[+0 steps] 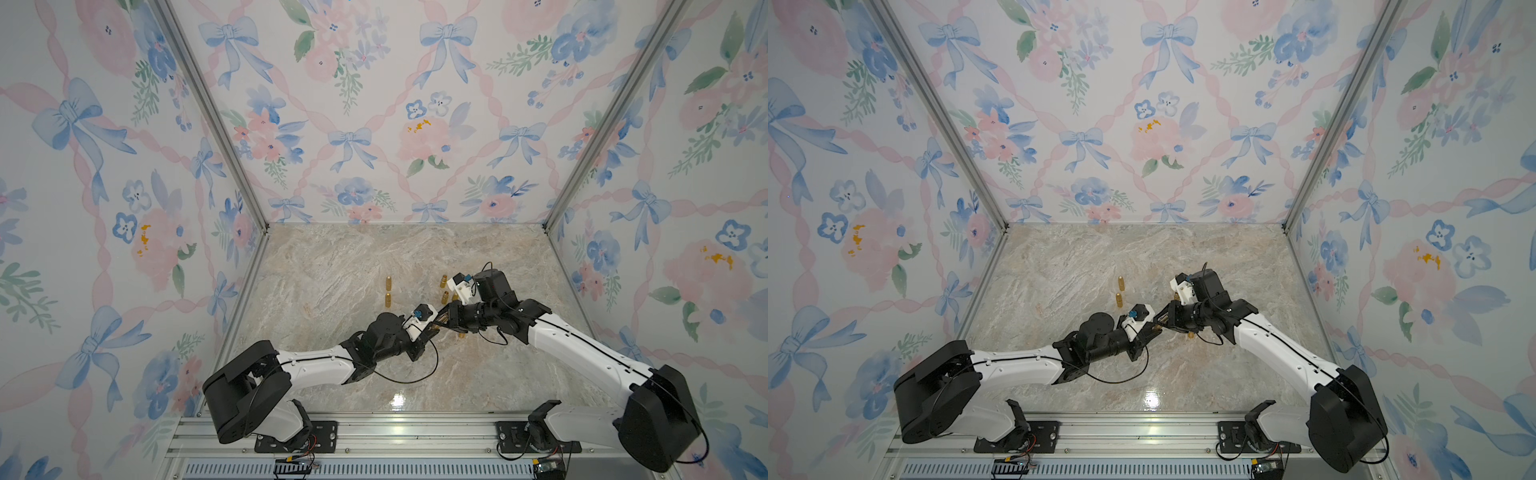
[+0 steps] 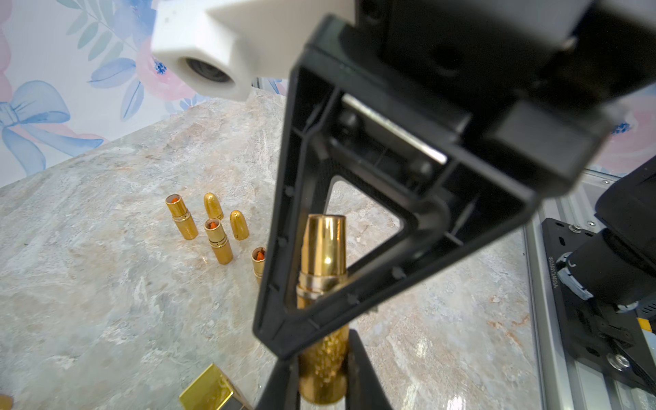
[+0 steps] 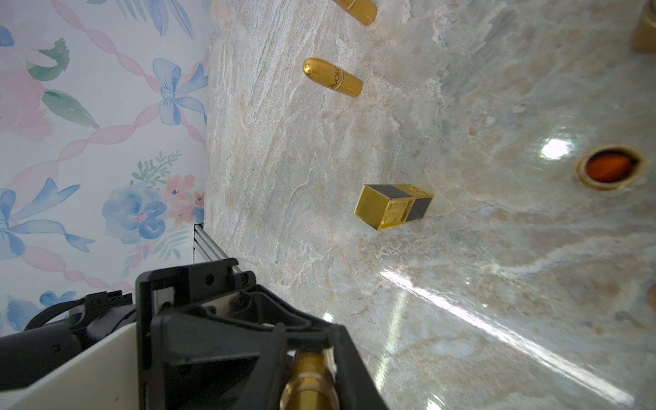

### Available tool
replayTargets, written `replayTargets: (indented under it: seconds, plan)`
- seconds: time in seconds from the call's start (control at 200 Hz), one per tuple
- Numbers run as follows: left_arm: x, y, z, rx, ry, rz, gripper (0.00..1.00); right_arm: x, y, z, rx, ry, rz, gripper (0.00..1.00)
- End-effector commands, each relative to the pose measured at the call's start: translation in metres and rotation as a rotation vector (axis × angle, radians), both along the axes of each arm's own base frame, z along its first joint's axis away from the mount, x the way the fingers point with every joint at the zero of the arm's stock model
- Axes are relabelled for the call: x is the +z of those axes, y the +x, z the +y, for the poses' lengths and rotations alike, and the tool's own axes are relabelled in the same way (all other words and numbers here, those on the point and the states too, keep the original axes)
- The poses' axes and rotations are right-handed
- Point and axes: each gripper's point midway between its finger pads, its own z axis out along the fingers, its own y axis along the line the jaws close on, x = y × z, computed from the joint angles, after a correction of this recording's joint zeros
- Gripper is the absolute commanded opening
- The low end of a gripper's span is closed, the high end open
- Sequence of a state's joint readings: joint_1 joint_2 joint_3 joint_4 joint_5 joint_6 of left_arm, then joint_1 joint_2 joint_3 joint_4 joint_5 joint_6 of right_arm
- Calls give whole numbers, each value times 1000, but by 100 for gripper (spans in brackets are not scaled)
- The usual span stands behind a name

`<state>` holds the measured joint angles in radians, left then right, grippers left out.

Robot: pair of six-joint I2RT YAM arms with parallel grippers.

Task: Open the lipstick cap
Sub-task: Place the lipstick at the center of the board.

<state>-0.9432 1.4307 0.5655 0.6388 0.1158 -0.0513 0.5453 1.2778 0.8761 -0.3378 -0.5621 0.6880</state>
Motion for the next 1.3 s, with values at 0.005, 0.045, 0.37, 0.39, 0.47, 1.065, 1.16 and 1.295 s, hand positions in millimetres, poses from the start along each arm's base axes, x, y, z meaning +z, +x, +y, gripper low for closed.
replayTargets:
  seconds: [0.005,0.045,0.37,0.39,0.47,1.065,1.16,1.295]
  plan:
    - [10,6,-3,19,-5,-33,0,-1,-2,1,14,-10,-14,23]
    - [11,7,-3,23,-5,-34,0,1,-2,0,13,-15,-18,22]
    - [8,11,-1,45,9,-31,25,16,1,-11,-14,-77,-61,20]
    - [7,11,-1,45,10,-31,31,17,2,-12,-17,-80,-64,20]
    - [7,10,-2,44,12,-30,44,19,3,-17,-20,-111,-85,20]
    - [-6,-3,14,53,20,41,89,-43,20,-48,-55,-433,-164,19]
    - [-7,-6,15,50,22,47,94,-59,22,-49,-50,-486,-183,19]
    - [-9,-7,19,66,18,58,98,-75,25,-50,-54,-539,-224,19]
